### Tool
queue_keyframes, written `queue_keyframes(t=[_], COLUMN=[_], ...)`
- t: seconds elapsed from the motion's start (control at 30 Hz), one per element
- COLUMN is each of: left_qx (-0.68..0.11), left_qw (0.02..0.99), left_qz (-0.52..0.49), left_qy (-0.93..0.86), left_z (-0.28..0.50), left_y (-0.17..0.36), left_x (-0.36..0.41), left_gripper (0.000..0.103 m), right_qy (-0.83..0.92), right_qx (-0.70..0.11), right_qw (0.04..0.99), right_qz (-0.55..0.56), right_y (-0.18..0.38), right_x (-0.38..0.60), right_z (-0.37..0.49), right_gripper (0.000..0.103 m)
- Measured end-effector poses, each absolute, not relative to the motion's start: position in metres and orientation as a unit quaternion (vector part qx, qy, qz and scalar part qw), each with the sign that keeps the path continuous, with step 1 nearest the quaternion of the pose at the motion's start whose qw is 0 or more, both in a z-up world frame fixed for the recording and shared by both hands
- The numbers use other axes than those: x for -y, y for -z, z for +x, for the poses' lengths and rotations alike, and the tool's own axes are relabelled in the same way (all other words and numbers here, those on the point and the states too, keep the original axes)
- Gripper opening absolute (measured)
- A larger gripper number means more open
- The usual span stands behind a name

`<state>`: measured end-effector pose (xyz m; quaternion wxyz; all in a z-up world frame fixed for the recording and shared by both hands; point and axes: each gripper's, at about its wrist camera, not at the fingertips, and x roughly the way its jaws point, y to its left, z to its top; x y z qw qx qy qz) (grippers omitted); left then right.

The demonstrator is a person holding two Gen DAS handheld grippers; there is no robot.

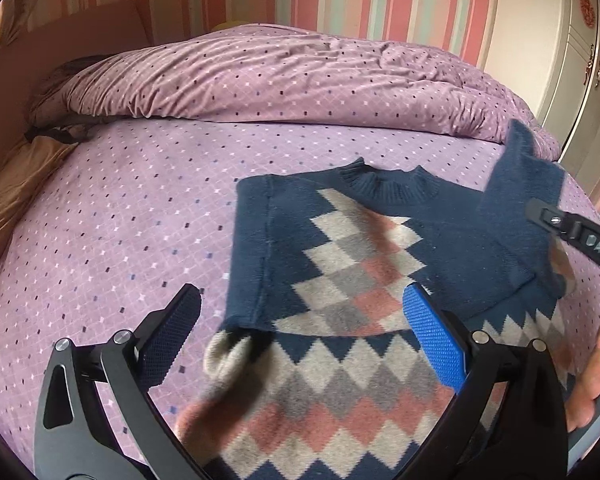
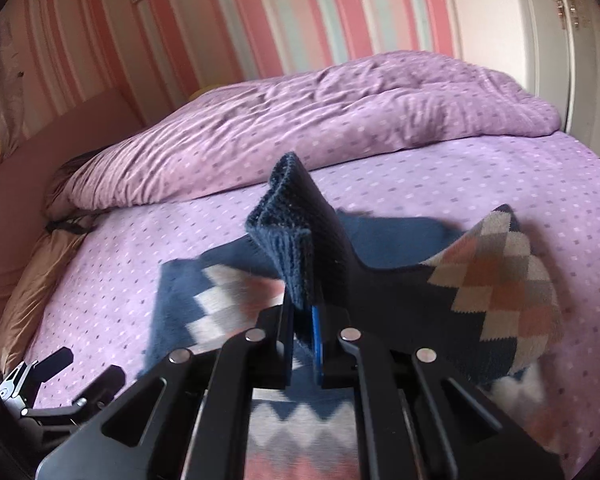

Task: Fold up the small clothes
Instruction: 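Carry the cuff with the right gripper across the sweater front and release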

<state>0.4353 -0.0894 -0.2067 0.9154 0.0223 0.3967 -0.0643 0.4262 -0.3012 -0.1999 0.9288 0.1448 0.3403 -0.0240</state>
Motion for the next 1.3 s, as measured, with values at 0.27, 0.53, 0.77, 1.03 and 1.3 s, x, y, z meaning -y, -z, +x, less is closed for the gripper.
queue_keyframes(t=[0.27, 0.53, 0.77, 1.03, 1.3], left_qx=[-0.377, -0.37, -0.368, -0.366, -0.36], left_qw=[0.924, 0.926, 0.928, 0.929, 0.932], left_qz=[0.017, 0.052, 0.052, 0.037, 0.039], left_qy=[0.063, 0.047, 0.026, 0.031, 0.034], left_z=[0.427, 0.425, 0.434, 0.449, 0.466], left_y=[0.209, 0.211, 0.207, 0.2, 0.189], left_x=[0.059, 0.049, 0.027, 0.018, 0.002], left_gripper=[0.1, 0.1, 0.1, 0.1, 0.1], right_qy=[-0.005, -0.015, -0.015, -0.029, -0.014], right_qx=[-0.378, -0.42, -0.436, -0.456, -0.453], right_qw=[0.913, 0.896, 0.89, 0.882, 0.879], right_qz=[0.152, 0.147, 0.131, 0.121, 0.149], right_y=[0.231, 0.263, 0.27, 0.296, 0.299], right_x=[0.257, 0.213, 0.189, 0.182, 0.181], right_z=[0.465, 0.49, 0.501, 0.497, 0.497], right_gripper=[0.007, 0.007, 0.007, 0.007, 0.008])
